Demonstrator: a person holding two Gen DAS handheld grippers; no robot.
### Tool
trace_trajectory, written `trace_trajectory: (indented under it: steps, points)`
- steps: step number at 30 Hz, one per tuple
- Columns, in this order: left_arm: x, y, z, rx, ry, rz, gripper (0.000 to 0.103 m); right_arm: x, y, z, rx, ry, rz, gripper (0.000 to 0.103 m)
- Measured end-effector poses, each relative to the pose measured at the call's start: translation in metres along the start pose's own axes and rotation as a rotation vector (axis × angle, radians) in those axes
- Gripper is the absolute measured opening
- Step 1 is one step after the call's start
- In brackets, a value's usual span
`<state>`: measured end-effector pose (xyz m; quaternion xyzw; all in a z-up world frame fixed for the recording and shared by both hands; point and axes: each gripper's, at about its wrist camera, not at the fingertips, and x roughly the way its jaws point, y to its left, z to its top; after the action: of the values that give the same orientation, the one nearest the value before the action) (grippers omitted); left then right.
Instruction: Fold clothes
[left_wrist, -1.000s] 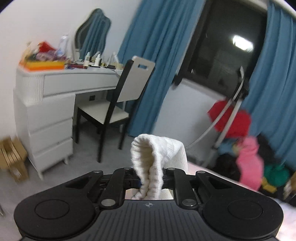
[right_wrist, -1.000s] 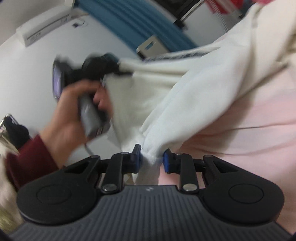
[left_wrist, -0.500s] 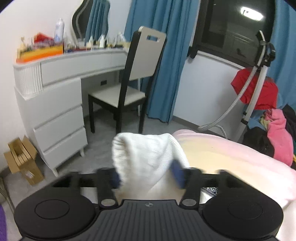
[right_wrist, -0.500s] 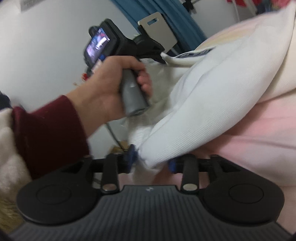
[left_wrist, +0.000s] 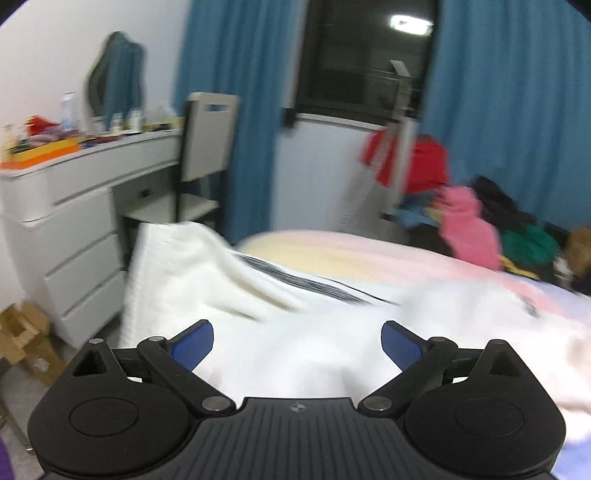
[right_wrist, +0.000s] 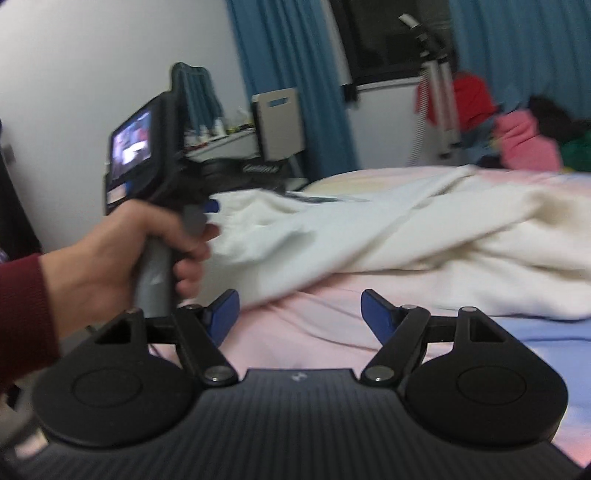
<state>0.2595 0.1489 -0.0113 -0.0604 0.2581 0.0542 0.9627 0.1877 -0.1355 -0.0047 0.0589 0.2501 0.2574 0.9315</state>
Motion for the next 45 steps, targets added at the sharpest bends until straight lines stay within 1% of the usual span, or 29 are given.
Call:
trace_trajectory:
  steps: [3, 6, 9, 10, 13, 16, 18, 20, 21, 22, 23, 24, 25, 26, 27, 28, 29, 31, 33, 36, 37, 39, 41, 42, 43, 45]
  points:
    - [-0.014, -0.048, -0.016, 0.052, -0.007, -0.059, 0.098, -0.033, -0.024, -0.007, -0.001, -0.005, -0.085, 0.075]
    - [-0.015, -0.101, -0.023, 0.14, -0.032, -0.067, 0.098, -0.062, -0.053, -0.016, 0.044, -0.028, -0.171, 0.075]
    - [-0.003, -0.146, -0.024, 0.201, -0.055, -0.069, 0.097, -0.08, -0.077, -0.026, 0.106, -0.072, -0.213, 0.075]
    - [0.006, -0.158, -0.023, 0.216, -0.061, -0.062, 0.097, -0.078, -0.086, -0.027, 0.12, -0.085, -0.22, 0.075]
    - [0.046, -0.191, -0.013, 0.228, -0.057, -0.036, 0.095, -0.075, -0.104, -0.035, 0.135, -0.133, -0.254, 0.075]
    - [0.1, -0.213, 0.005, 0.215, -0.033, -0.002, 0.092, -0.048, -0.122, -0.04, 0.121, -0.119, -0.32, 0.075]
    - [0.143, -0.226, 0.016, 0.246, -0.005, 0.012, 0.088, -0.035, -0.136, -0.041, 0.132, -0.079, -0.311, 0.075]
    - [0.177, -0.235, 0.018, 0.294, 0.029, 0.035, 0.087, -0.023, -0.153, -0.041, 0.172, -0.068, -0.299, 0.075]
    - [0.193, -0.24, 0.019, 0.314, 0.046, 0.044, 0.083, -0.017, -0.162, -0.041, 0.192, -0.068, -0.3, 0.075]
    - [0.205, -0.242, 0.02, 0.32, 0.066, 0.043, 0.068, -0.01, -0.17, -0.043, 0.213, -0.062, -0.307, 0.075]
    - [0.211, -0.242, 0.021, 0.312, 0.078, 0.031, 0.061, -0.004, -0.178, -0.044, 0.24, -0.049, -0.312, 0.075]
    - [0.217, -0.242, 0.021, 0.303, 0.09, 0.018, 0.05, 0.002, -0.186, -0.046, 0.267, -0.036, -0.317, 0.075]
    - [0.22, -0.243, 0.022, 0.303, 0.097, 0.004, 0.032, 0.008, -0.192, -0.047, 0.288, -0.027, -0.314, 0.075]
    - [0.216, -0.246, 0.024, 0.333, 0.079, -0.012, 0.025, 0.015, -0.199, -0.048, 0.31, -0.019, -0.311, 0.075]
    - [0.209, -0.249, 0.025, 0.37, 0.055, -0.027, 0.016, 0.019, -0.202, -0.049, 0.33, -0.015, -0.314, 0.075]
    - [0.197, -0.253, 0.023, 0.43, 0.005, -0.035, 0.006, 0.023, -0.205, -0.049, 0.349, -0.012, -0.318, 0.075]
    - [0.181, -0.254, 0.021, 0.46, -0.033, -0.047, 0.006, 0.024, -0.207, -0.05, 0.366, -0.013, -0.318, 0.075]
    - [0.152, -0.25, 0.018, 0.439, -0.057, -0.084, 0.004, 0.02, -0.206, -0.049, 0.377, -0.03, -0.311, 0.075]
    - [0.112, -0.245, 0.016, 0.436, -0.105, -0.12, 0.004, 0.009, -0.202, -0.048, 0.379, -0.074, -0.32, 0.075]
    - [0.038, -0.233, 0.004, 0.443, -0.201, -0.166, 0.004, -0.009, -0.196, -0.048, 0.381, -0.141, -0.335, 0.075]
    - [0.013, -0.227, -0.002, 0.428, -0.228, -0.186, 0.004, -0.016, -0.194, -0.047, 0.379, -0.163, -0.342, 0.075]
    - [-0.042, -0.211, -0.022, 0.41, -0.274, -0.214, 0.004, -0.029, -0.189, -0.045, 0.376, -0.208, -0.356, 0.075]
    - [-0.089, -0.199, -0.047, 0.398, -0.29, -0.241, 0.004, -0.044, -0.183, -0.043, 0.374, -0.242, -0.362, 0.075]
    - [-0.107, -0.193, -0.06, 0.397, -0.281, -0.253, 0.004, -0.051, -0.181, -0.043, 0.375, -0.255, -0.364, 0.075]
    - [-0.121, -0.187, -0.073, 0.393, -0.268, -0.263, 0.004, -0.058, -0.179, -0.042, 0.375, -0.268, -0.366, 0.075]
    - [-0.143, -0.171, -0.106, 0.367, -0.212, -0.282, 0.004, -0.07, -0.176, -0.043, 0.391, -0.274, -0.361, 0.075]
